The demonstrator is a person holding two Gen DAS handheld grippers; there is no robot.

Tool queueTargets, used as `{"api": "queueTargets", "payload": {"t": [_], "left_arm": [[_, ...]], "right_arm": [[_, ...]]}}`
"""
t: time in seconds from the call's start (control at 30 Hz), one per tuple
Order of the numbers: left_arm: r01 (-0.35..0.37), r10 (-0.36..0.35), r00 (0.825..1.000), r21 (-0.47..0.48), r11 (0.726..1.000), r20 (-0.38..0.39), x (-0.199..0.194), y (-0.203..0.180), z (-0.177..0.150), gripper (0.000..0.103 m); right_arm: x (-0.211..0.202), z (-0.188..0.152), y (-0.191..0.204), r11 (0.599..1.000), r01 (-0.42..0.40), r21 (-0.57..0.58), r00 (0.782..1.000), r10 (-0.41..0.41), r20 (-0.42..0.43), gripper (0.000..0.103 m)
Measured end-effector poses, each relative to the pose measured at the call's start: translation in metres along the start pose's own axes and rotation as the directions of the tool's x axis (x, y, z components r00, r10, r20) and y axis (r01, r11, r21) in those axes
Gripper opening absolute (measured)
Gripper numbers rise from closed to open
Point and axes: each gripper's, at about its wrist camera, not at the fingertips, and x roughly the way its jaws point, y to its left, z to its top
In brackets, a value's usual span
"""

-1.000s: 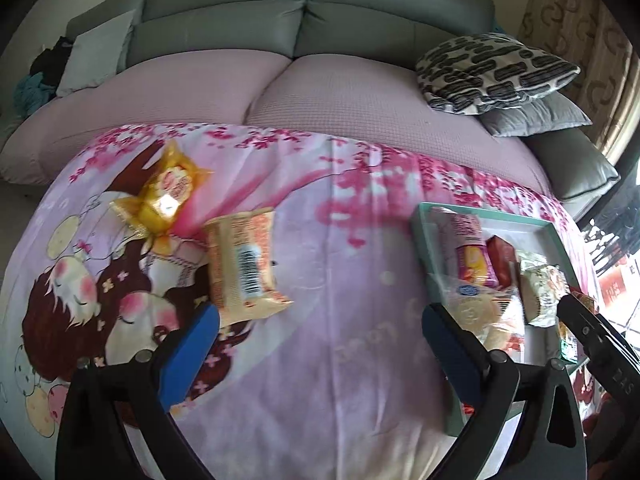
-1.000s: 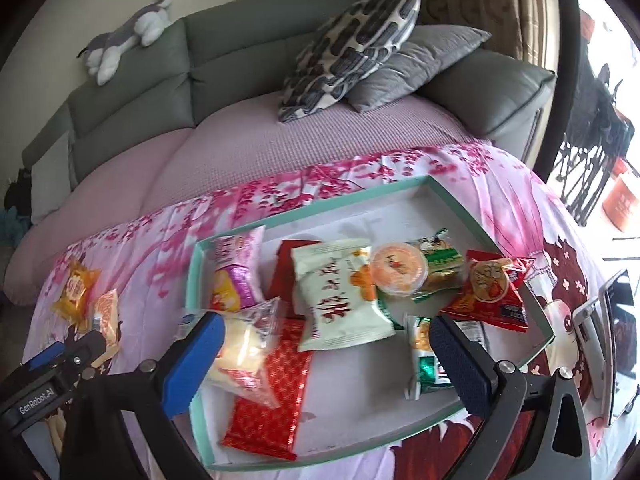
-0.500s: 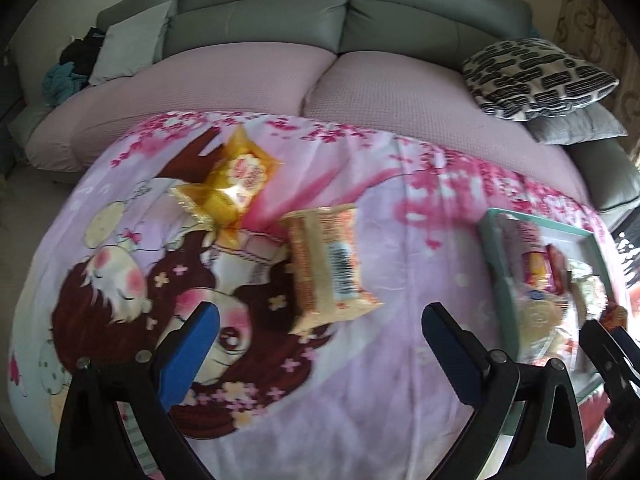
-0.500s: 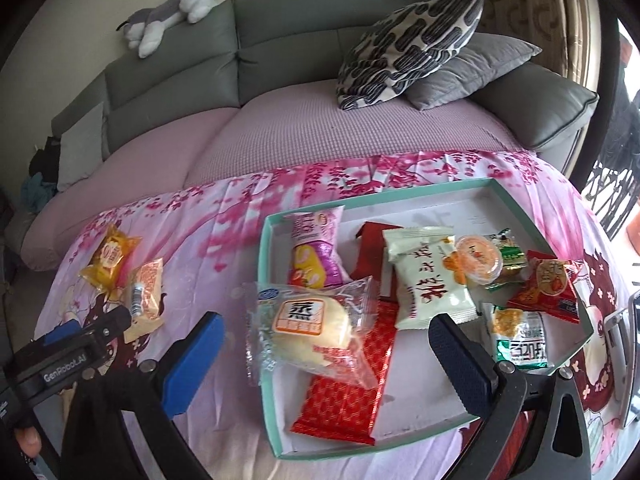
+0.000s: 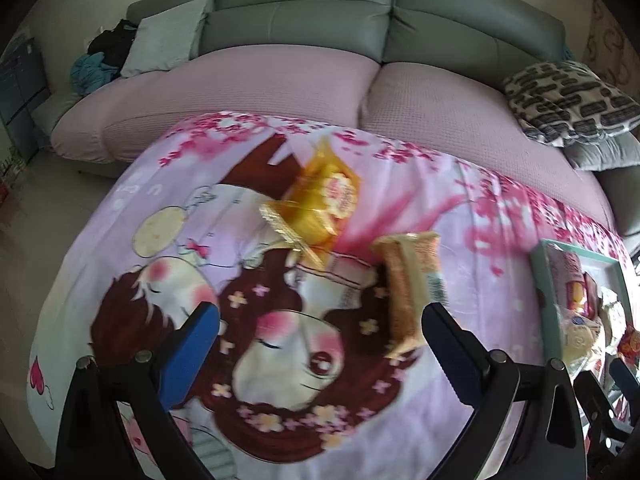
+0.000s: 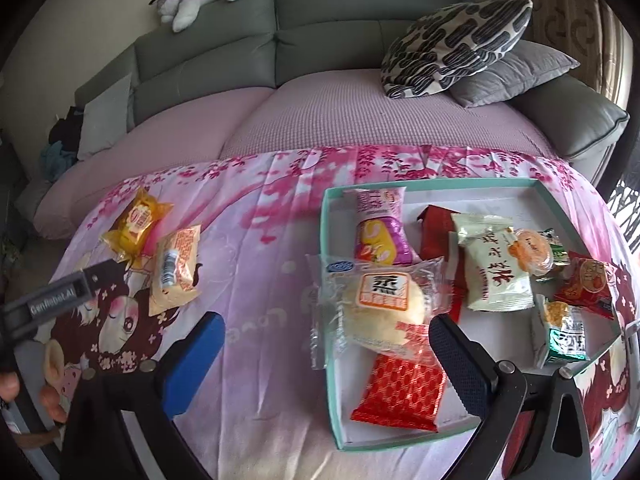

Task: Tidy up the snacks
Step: 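Move both open tools from the tray back to the snack pile, then grasp the yellow bag with the left tool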

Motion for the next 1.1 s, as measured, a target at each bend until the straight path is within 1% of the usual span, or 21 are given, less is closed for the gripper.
{"api": "queueTargets", "payload": {"t": [0.1,0.2,0.33,0.53,0.7,0.9,1.1], "left_arm": [[-0.012,0.012,1.000,-0.016,1.000,0.000,0.004,0.015,0.003,0.101],[-0.004,0.004,1.000,-0.033,0.999,0.000,0.009,0.028,0.006,0.101],[0.000,-0.001,1.000,-0.049,0.999,-0.004,0.017,0.042,0.008,0.101],[0.037,-0.038,0.999,-0.069,0.997,-0.017,0.029,0.054,0.011,0.101],[0.050,-0.051,0.998,-0.061,0.997,-0.020,0.036,0.057,0.019,0.101],[0.126,-0.126,0.992,-0.049,0.991,-0.002,0.042,0.061,0.033,0.101],[0.146,-0.146,0.989,-0.011,0.989,-0.020,0.052,0.064,0.053,0.101]], "right_arm": [[0.003,-0.002,0.008,1.000,-0.008,-0.013,1.000,0.008,-0.004,0.103],[0.008,-0.003,0.020,0.999,-0.025,-0.028,1.000,0.025,-0.017,0.103],[0.016,-0.003,0.037,0.997,-0.065,-0.036,0.997,0.064,-0.041,0.103],[0.033,0.003,0.062,0.995,-0.095,-0.043,0.993,0.092,-0.068,0.103],[0.051,0.011,0.081,0.993,-0.099,-0.063,0.991,0.093,-0.093,0.103],[0.079,0.019,0.102,0.991,-0.112,-0.077,0.986,0.101,-0.135,0.103],[0.102,0.028,0.125,0.986,-0.115,-0.117,0.984,0.098,-0.148,0.103]]}}
